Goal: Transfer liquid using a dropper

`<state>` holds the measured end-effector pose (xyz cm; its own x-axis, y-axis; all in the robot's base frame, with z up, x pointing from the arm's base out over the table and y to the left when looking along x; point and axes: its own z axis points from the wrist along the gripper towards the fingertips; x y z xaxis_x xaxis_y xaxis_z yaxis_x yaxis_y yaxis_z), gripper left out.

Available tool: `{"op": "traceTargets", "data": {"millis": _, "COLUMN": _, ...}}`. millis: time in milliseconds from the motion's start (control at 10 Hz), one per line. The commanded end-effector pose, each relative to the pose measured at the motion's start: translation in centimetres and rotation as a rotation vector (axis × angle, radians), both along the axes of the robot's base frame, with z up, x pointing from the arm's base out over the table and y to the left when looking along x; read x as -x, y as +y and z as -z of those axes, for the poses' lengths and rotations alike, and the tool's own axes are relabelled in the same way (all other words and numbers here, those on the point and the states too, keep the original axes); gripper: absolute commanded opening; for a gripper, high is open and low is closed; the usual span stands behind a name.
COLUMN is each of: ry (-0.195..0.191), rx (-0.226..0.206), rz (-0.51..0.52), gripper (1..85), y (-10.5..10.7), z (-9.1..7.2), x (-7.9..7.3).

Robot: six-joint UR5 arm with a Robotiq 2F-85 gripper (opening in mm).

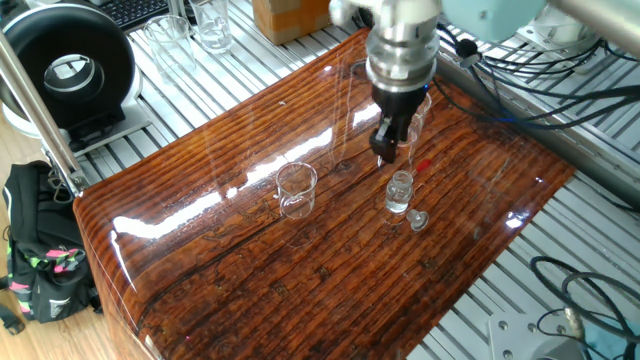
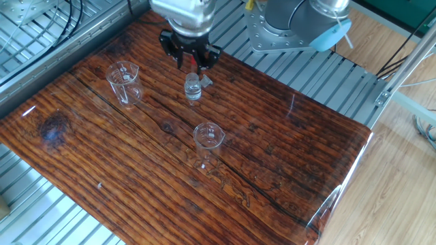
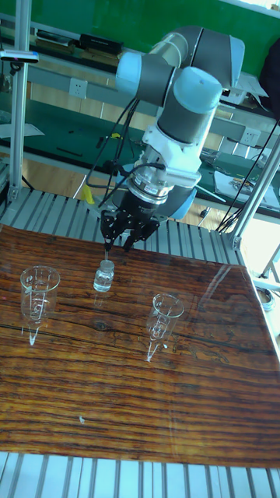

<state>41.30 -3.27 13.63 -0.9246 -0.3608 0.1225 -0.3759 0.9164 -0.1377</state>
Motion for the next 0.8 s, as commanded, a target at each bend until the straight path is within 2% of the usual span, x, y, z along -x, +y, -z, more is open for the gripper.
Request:
{"op": "traceTargets", "data": {"millis": 0, "ry": 0.054, "rx": 0.044, "rz": -0.082, "gripper": 47.0, "y": -0.4, "z": 1.1, "x": 0.4}}
{"op": "traceTargets", "data": {"millis": 200, "ry": 0.044, "rx": 0.04, "rz": -0.095, "gripper": 47.0, "y": -0.3, "z": 1.6, "x": -0.1}}
{"op": "traceTargets", "data": {"millis": 400, "ry": 0.056, "rx": 0.019, "rz": -0.103, "gripper": 47.0, "y": 0.9, "z": 2.7, "x": -0.3}}
{"op": "traceTargets", "data": {"millis": 500, "ry": 0.068, "rx": 0.03, "rz": -0.115, "gripper": 47.0, "y": 1.0, "z": 2.9, "x": 0.2}}
{"op": "traceTargets", "data": {"millis": 700, "ry": 0.12, "rx": 0.06, "rz": -0.126, "gripper": 44.7, "y": 0.5, "z": 2.9, "x": 1.9}}
